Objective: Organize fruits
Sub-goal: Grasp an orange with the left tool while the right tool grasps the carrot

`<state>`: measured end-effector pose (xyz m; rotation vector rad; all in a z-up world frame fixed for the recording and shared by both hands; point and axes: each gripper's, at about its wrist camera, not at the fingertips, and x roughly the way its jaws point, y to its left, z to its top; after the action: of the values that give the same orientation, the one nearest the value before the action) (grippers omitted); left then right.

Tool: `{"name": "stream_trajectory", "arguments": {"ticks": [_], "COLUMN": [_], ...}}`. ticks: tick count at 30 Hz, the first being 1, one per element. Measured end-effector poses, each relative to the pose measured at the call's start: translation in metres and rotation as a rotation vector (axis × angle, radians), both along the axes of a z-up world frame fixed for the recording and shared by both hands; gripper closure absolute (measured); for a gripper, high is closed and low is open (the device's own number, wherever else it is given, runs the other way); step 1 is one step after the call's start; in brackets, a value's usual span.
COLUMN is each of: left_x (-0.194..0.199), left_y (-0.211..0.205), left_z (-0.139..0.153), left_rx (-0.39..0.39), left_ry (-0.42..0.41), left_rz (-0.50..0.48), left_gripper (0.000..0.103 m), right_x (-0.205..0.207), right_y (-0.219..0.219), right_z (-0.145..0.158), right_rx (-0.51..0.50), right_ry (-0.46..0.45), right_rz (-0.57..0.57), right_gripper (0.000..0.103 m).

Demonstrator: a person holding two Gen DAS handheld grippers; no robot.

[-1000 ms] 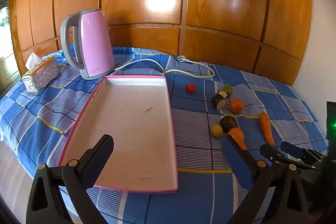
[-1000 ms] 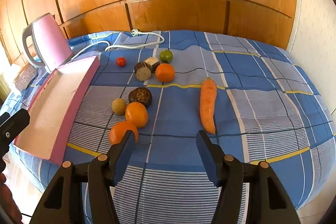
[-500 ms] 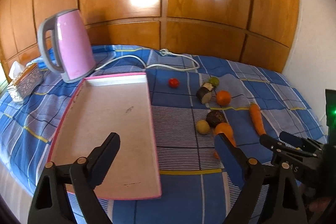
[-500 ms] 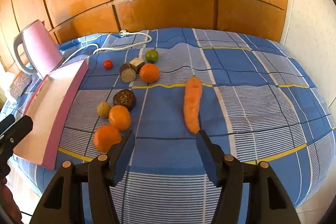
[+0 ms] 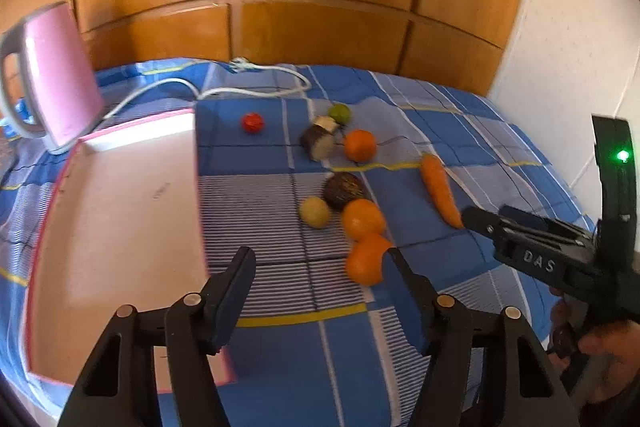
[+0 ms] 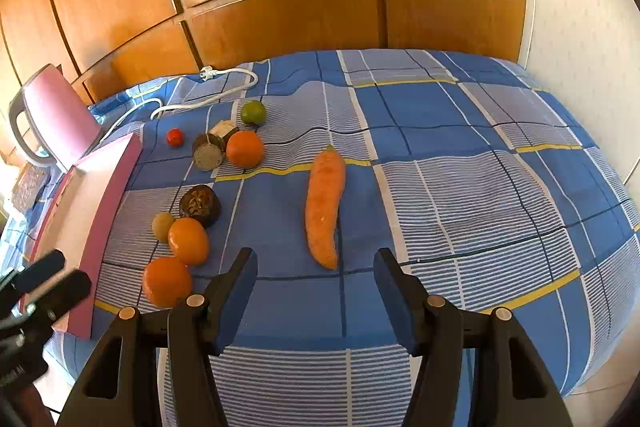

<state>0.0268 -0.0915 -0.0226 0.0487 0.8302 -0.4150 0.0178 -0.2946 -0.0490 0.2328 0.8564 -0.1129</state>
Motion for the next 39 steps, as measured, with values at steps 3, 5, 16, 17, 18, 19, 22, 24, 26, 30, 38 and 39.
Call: {"name": "stream_trajectory", "arguments": {"ticks": [3, 5, 16, 17, 18, 19, 22, 24, 26, 30, 38, 39], "left_x": [0.003, 0.006, 0.023, 0.024, 0.026, 0.027, 0.028, 0.027, 0.028, 0.028, 0.019, 0.018], "left_y": [-0.01, -0.018, -0.044, -0.045, -0.047, -0.048, -0.05, -0.05, -0.048, -0.041, -0.03, -0.029], "left_z": [-0.005, -0.008, -0.04, -0.044, -0.047, -0.05, -0.055, -0.056, -0.056, -0.055, -0.041, -0.04], "left_rx": [0.007, 0.016, 0.046, 0.048, 0.047, 0.042, 0.026, 0.026, 0.007, -0.03, -0.049, -0.05], "left_ry": [0.017, 0.024, 0.098, 0.107, 0.113, 0.122, 0.124, 0.113, 0.115, 0.132, 0.102, 0.1], "left_rz": [-0.04, -0.066, -0.114, -0.116, -0.117, -0.118, -0.122, -0.123, -0.117, -0.097, -0.066, -0.062], "left_gripper": [0.041, 0.042, 0.05, 0.053, 0.057, 0.058, 0.067, 0.067, 0.068, 0.069, 0.069, 0.069], "right_x": [0.005, 0.01, 0.059, 0.062, 0.067, 0.071, 0.081, 0.086, 0.088, 0.086, 0.061, 0.057], "right_y": [-0.001, -0.002, -0.018, -0.019, -0.019, -0.019, -0.019, -0.021, -0.019, -0.019, -0.013, -0.011], "right_z": [-0.001, -0.002, -0.018, -0.021, -0.024, -0.026, -0.033, -0.037, -0.037, -0.036, -0.033, -0.032], "right_rx": [-0.011, -0.013, -0.023, -0.021, -0.021, -0.027, -0.041, -0.038, -0.049, -0.033, 0.007, 0.011], "right_ry": [0.0, 0.002, 0.041, 0.046, 0.055, 0.06, 0.077, 0.084, 0.075, 0.073, 0.085, 0.086], "right_rz": [0.006, 0.008, -0.003, -0.002, -0.001, -0.001, 0.001, 0.001, 0.013, 0.025, 0.052, 0.057], "right_gripper": [0.042, 0.043, 0.044, 0.043, 0.044, 0.044, 0.058, 0.061, 0.071, 0.072, 0.073, 0.073]}}
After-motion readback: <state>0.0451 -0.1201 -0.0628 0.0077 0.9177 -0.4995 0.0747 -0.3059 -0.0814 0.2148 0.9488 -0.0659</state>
